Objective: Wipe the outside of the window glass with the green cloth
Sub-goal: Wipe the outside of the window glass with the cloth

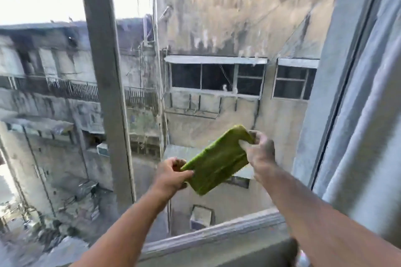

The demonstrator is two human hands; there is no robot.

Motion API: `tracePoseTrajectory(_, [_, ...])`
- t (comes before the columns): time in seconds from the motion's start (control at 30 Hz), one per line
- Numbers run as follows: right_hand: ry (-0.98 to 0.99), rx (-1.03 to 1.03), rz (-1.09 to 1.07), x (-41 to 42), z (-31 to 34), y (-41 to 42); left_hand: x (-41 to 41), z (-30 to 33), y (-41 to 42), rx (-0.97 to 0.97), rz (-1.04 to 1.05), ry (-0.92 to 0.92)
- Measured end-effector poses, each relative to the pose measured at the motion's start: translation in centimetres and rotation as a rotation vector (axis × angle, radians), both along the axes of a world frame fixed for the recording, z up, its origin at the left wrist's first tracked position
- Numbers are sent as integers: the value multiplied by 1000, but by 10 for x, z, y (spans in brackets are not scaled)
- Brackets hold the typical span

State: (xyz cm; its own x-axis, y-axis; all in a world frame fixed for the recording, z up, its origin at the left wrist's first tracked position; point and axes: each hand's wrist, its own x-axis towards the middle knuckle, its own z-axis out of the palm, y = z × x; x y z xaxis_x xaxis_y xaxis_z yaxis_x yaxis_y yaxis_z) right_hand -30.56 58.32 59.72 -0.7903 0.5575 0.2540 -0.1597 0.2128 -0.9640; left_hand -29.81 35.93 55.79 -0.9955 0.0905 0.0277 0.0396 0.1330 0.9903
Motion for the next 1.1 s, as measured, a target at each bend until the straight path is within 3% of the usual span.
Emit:
tracePoseTrajectory(0.2, [460,506,-246,-48,164,52,-38,120,97,-107,199,367])
tracePoseTrajectory(0.37, [562,855,-625,-64,182,49,-39,148,103,-649,546,795])
tracePoseTrajectory(0.43, [602,916,-576,-66,180,45,-43,169,82,-854,654,1125])
tracePoseTrajectory(0.5, [546,889,-436,-69,180,41,-55,204,56,-1069,802,1341])
tracePoseTrajectory(0.6, [533,830,-496,-71,167,30,-73,250,23,-1364,828,1324])
tracePoseTrajectory(0.67, [561,856,-502,-72,146,22,-83,256,14,-1454,771,1304])
tracePoseTrajectory(0.87, [584,981,-459,-103,144,47,-104,251,6,-1410,849,1448])
tracePoseTrajectory(1.0, [663,905,-564,-119,166,21,-111,252,4,-1389,891,1520])
tracePoseTrajectory(1.1, [852,1257,-404,-124,131,-5,-111,253,3,-1416,894,1543])
